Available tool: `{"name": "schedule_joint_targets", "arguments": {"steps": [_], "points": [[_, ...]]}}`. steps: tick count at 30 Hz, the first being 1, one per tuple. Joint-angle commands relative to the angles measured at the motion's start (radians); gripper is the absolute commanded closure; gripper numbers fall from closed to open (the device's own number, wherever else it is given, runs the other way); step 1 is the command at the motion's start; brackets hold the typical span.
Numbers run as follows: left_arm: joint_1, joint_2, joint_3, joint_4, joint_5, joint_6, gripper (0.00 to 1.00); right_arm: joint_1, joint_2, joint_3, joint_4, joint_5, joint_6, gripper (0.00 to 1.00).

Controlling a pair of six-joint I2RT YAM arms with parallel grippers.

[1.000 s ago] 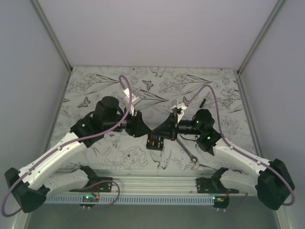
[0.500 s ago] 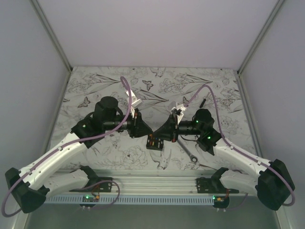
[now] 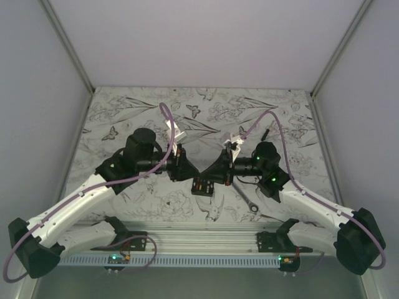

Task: Snap on the fuse box
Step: Pick up the fuse from the center of the board.

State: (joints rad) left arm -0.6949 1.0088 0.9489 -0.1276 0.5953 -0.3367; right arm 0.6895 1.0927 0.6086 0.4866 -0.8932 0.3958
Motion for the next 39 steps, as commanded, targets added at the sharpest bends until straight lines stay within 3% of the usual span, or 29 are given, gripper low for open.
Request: {"name": "schedule_joint_targets", "arguments": {"steps": [1,17,25,28,39], "points": [[-0.005,-0.011,-0.022,0.018,-0.025,0.028,0.78,-0.011,-0.02,0.036,0.028,-0.015,-0.01,1.0],[-0.011,0.021,-0.019,0.035,0.082,0.04,0.83,-0.013,0.004,0.034,0.096,-0.054,0.031,1.0],[-0.013,0.048,-0.019,0.049,0.096,0.044,1.0,-0.013,0.031,0.034,0.13,-0.069,0.057,1.0],[-0.014,0.045,-0.032,0.052,0.064,0.039,1.0,-0.013,0.037,0.034,0.119,-0.062,0.049,0.99],[-0.013,0.038,-0.107,0.01,-0.218,-0.04,1.0,-0.059,0.031,-0.018,-0.044,0.106,-0.025,0.68]]}}
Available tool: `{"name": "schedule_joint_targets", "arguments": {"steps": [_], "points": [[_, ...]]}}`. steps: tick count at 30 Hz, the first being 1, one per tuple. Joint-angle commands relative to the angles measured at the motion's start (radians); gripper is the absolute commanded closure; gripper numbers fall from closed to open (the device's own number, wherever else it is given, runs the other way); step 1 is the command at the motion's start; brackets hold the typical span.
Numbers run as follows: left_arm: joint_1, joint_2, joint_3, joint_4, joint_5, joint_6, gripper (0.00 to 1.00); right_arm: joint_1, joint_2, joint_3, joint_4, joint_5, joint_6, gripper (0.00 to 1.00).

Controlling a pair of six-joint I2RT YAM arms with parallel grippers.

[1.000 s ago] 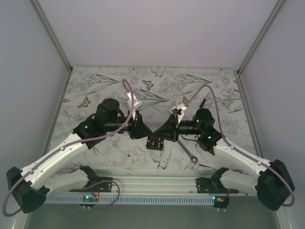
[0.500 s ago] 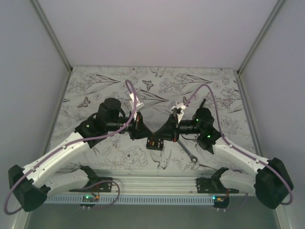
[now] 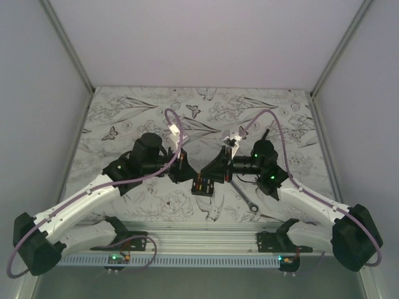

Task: Snap on the fuse box
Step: Pick up the fuse from the center of the board, then move the fuse box base at the center of the board.

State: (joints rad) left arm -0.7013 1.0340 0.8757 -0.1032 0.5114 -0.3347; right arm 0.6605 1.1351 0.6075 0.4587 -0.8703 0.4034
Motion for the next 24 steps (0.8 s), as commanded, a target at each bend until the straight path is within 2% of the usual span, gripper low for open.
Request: {"name": "schedule_joint_targets", "arguments": {"steps": [1,7,13,16,24], "points": [[-0.006,0.019,-0.036,-0.027,-0.156,-0.054,1.0,-0.041,-0.014,-0.026,-0.032,0.122,-0.032,0.67],[-0.007,0.1,-0.005,-0.161,-0.275,-0.115,1.0,-0.052,-0.046,-0.061,-0.248,0.426,-0.062,0.64],[-0.008,0.263,0.083,-0.279,-0.281,-0.148,1.0,-0.032,-0.03,-0.117,-0.338,0.554,-0.04,0.64],[-0.008,0.347,0.138,-0.334,-0.294,-0.17,1.0,-0.032,-0.02,-0.145,-0.383,0.651,-0.017,0.67],[-0.016,0.463,0.214,-0.393,-0.301,-0.216,1.0,-0.001,0.11,-0.178,-0.335,0.681,0.033,0.74]]}}
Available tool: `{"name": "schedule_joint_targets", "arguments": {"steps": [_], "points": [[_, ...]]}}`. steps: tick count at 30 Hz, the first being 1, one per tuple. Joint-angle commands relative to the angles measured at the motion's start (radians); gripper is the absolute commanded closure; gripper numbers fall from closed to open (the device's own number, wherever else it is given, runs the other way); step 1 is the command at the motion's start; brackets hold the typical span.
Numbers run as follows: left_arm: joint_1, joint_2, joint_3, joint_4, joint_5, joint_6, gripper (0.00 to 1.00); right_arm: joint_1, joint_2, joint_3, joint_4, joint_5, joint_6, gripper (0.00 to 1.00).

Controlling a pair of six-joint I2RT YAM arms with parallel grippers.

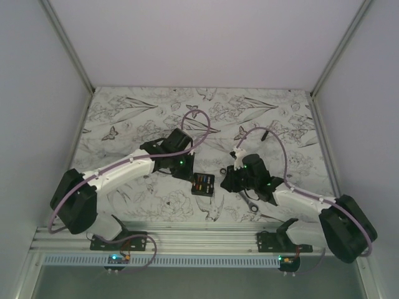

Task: Snap on the fuse box
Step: Move the fuse box base at the center of the board, then install the fuse at the fuse box base.

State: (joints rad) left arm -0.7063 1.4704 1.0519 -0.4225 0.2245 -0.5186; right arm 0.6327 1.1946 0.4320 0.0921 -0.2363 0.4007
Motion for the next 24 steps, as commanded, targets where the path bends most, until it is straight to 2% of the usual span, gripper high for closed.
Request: {"name": "schedule_joint_targets", "arguments": {"steps": [1,17,24], "points": [[-0.013,0.038,0.04,-0.079,-0.02,-0.034,1.0,0.036,0.068,-0.006,0.05,0.048,0.043,0.74],[-0.045,0.108,0.094,-0.144,-0.083,-0.04,1.0,0.149,0.319,0.05,0.302,0.012,0.123,0.81],[-0.076,0.141,0.138,-0.208,-0.165,-0.042,1.0,0.16,0.29,0.063,0.278,0.073,0.115,0.8]]}}
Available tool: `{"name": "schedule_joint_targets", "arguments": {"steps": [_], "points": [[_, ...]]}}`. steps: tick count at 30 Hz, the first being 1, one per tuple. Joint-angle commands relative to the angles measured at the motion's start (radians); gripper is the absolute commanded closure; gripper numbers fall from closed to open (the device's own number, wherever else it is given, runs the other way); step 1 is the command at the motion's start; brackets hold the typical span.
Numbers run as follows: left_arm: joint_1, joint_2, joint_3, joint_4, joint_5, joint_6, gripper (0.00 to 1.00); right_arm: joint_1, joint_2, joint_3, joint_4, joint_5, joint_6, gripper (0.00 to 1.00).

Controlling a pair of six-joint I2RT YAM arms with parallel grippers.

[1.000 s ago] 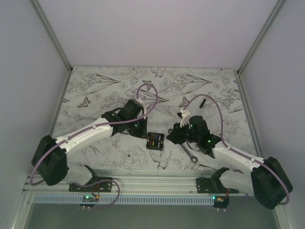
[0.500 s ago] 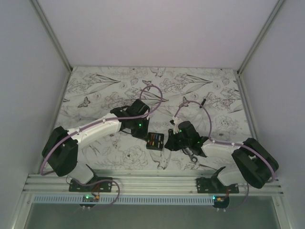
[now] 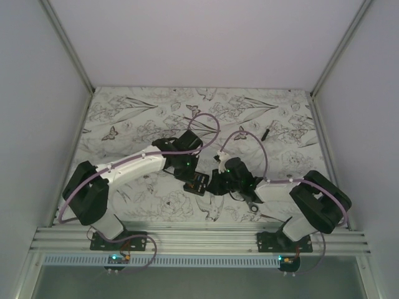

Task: Snap on the fuse box
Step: Install the fuse at the fuse box base.

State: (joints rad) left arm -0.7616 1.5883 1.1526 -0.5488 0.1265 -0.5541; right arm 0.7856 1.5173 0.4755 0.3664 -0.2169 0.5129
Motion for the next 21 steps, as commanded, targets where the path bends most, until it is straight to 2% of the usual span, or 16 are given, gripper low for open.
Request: {"name": "schedule_joint_targets", "arguments": {"steps": [1,5,9,13,17,21], "points": [[-0.026,0.029,0.044,-0.087,-0.073,-0.007,1.0,0.007,-0.055,0.013,-0.012,0.085,0.003,0.79],[-0.051,0.068,0.078,-0.111,-0.109,-0.007,1.0,0.006,-0.164,-0.003,-0.142,0.278,0.004,0.74],[-0.074,0.108,0.117,-0.134,-0.142,-0.007,1.0,0.006,-0.291,-0.03,-0.238,0.454,0.015,0.6],[-0.088,0.145,0.143,-0.143,-0.155,-0.008,1.0,0.005,-0.423,-0.074,-0.287,0.574,0.041,0.47],[-0.101,0.189,0.175,-0.161,-0.173,-0.007,1.0,0.002,-0.549,-0.113,-0.319,0.658,0.051,0.31],[-0.106,0.22,0.205,-0.19,-0.205,-0.012,1.0,0.002,-0.629,-0.133,-0.354,0.725,0.052,0.2]]}}
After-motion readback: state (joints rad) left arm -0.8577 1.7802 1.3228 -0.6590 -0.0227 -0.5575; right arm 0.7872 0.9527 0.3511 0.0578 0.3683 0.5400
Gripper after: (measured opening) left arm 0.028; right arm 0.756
